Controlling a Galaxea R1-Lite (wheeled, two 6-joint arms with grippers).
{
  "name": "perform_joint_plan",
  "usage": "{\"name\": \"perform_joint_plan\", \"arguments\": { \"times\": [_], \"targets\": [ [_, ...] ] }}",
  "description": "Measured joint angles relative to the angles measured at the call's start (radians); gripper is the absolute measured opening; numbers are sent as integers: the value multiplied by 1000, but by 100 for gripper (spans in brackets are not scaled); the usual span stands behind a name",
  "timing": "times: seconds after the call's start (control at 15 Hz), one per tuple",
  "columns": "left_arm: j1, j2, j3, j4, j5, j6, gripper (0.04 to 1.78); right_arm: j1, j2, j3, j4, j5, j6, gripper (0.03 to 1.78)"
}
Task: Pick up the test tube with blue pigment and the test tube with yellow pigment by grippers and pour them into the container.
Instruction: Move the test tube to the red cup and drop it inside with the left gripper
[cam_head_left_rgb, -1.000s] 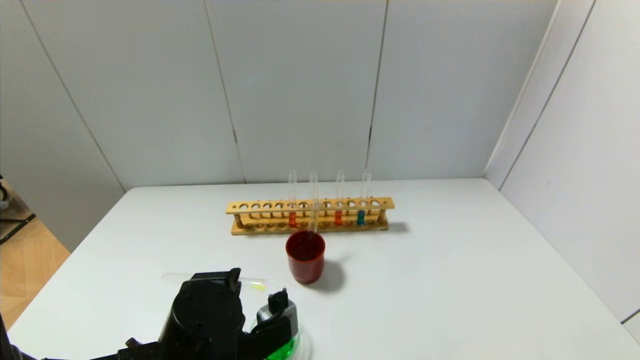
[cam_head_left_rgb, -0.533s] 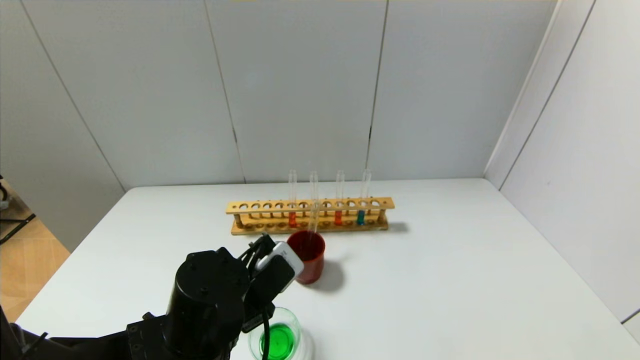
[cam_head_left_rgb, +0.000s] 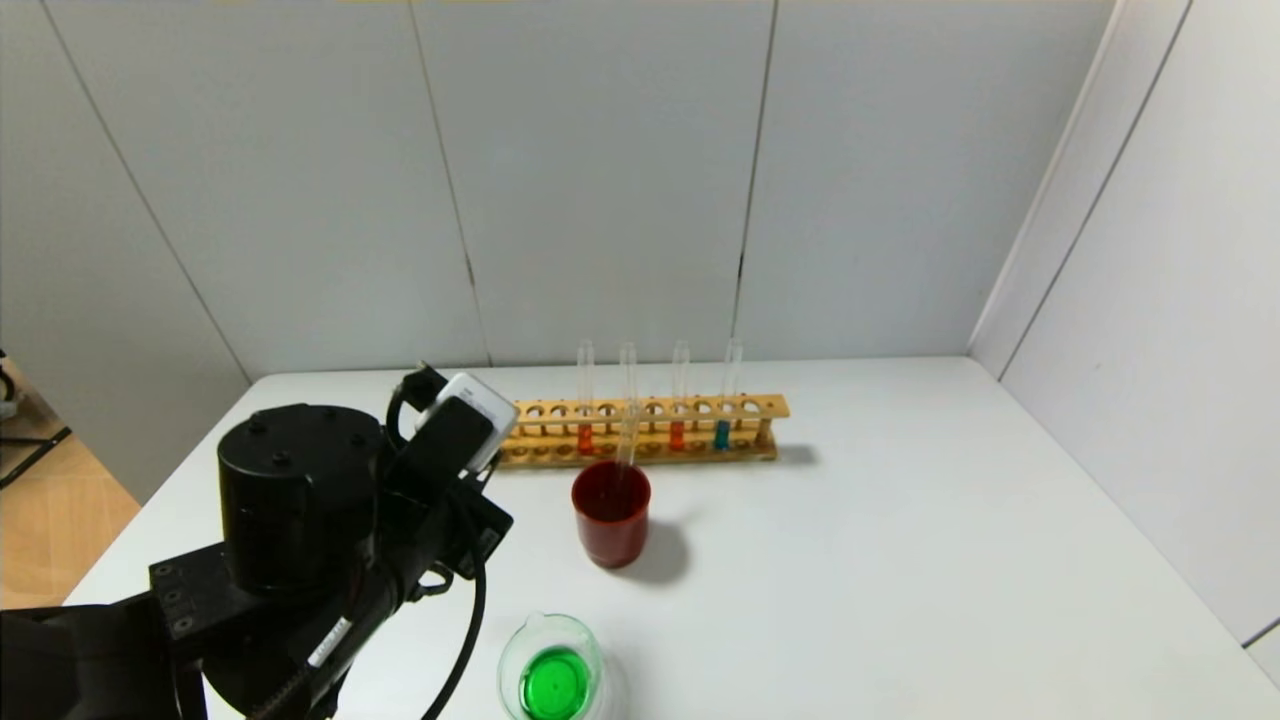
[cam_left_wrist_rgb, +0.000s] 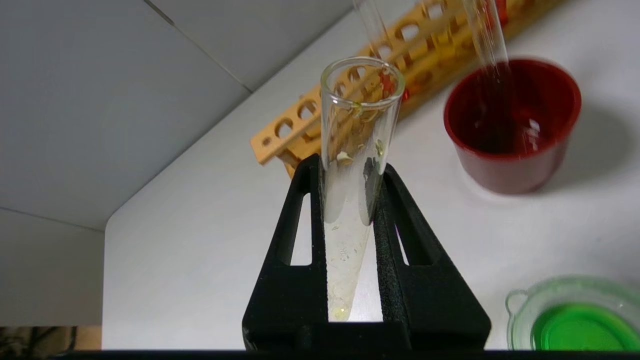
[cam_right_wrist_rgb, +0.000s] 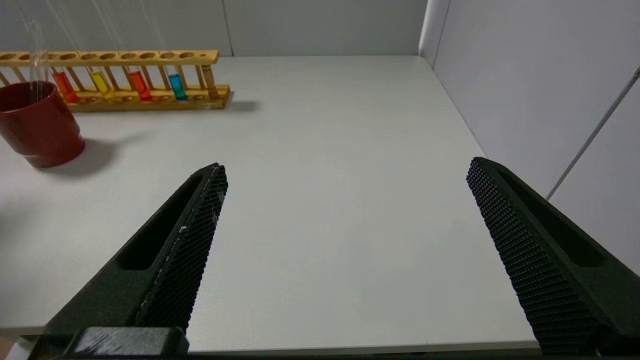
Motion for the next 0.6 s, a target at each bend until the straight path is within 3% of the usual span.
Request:
{"name": "perform_joint_plan", "arguments": {
  "times": [0.6],
  "targets": [
    [22,16,-230,35,-182,-270,33,0,0,0,0,0,0,175]
  ]
}}
